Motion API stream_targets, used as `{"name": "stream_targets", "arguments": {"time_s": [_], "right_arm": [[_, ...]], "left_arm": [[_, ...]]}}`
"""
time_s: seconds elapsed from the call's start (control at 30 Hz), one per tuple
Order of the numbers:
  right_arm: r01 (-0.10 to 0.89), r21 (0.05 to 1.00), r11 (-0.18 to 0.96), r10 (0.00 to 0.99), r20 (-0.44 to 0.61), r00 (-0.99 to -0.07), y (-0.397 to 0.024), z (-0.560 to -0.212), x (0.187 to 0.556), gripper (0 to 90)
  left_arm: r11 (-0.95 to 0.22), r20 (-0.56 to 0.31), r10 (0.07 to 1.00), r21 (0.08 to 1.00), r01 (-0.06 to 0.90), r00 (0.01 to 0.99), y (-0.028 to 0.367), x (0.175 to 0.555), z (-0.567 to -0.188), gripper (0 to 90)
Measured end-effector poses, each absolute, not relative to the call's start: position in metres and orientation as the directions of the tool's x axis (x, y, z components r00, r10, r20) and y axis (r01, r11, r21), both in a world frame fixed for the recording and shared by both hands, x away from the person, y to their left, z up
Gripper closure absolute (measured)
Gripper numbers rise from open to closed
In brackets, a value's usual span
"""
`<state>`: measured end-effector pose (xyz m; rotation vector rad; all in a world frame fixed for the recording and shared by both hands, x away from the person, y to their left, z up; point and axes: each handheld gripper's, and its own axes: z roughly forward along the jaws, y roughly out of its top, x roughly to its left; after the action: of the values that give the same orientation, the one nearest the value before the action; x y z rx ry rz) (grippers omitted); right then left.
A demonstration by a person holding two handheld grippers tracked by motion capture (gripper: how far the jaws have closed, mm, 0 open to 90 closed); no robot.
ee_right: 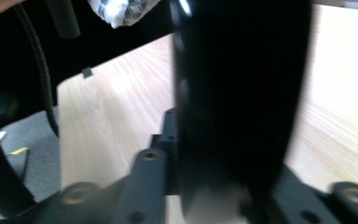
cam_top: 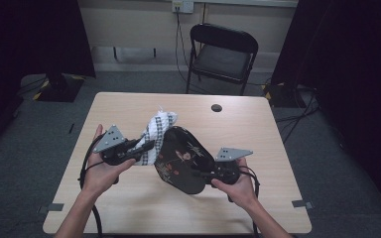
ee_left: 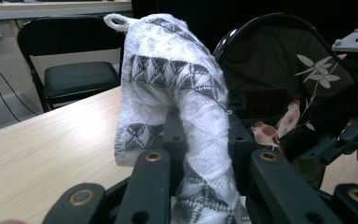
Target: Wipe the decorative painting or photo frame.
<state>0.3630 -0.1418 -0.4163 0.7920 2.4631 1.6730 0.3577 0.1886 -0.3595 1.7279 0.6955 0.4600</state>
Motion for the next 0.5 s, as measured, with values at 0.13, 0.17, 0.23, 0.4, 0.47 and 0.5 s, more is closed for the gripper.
{"name": "stream_targets", "arguments": {"time_s": [0.13, 0.17, 0.23, 0.4, 0.47, 0.5], "right_arm": [[0.362, 0.890, 0.276, 0.448, 0.214, -0.868, -0.145, -0.410, 0.358, 68.7], [0.358, 0.893, 0.273, 0.451, 0.210, -0.868, -0.147, -0.408, 0.357, 68.7], [0.352, 0.899, 0.263, 0.455, 0.206, -0.866, -0.152, -0.402, 0.355, 69.2], [0.353, 0.899, 0.260, 0.467, 0.203, -0.861, -0.155, -0.399, 0.353, 78.0], [0.356, 0.899, 0.254, 0.469, 0.208, -0.859, -0.155, -0.400, 0.353, 78.5], [0.356, 0.899, 0.256, 0.472, 0.205, -0.857, -0.155, -0.400, 0.353, 78.9]], "left_arm": [[-0.165, -0.046, 0.666, 0.964, 0.207, 0.745, 0.187, 0.356, -0.355, 75.8], [-0.158, -0.049, 0.665, 0.966, 0.205, 0.745, 0.186, 0.355, -0.353, 75.8], [-0.148, -0.048, 0.662, 0.970, 0.194, 0.748, 0.185, 0.354, -0.349, 75.7], [-0.123, -0.043, 0.639, 0.980, 0.156, 0.768, 0.170, 0.353, -0.334, 75.5], [-0.127, -0.039, 0.623, 0.980, 0.150, 0.781, 0.161, 0.353, -0.328, 75.5], [-0.130, -0.032, 0.622, 0.981, 0.144, 0.782, 0.158, 0.352, -0.325, 75.5]]}}
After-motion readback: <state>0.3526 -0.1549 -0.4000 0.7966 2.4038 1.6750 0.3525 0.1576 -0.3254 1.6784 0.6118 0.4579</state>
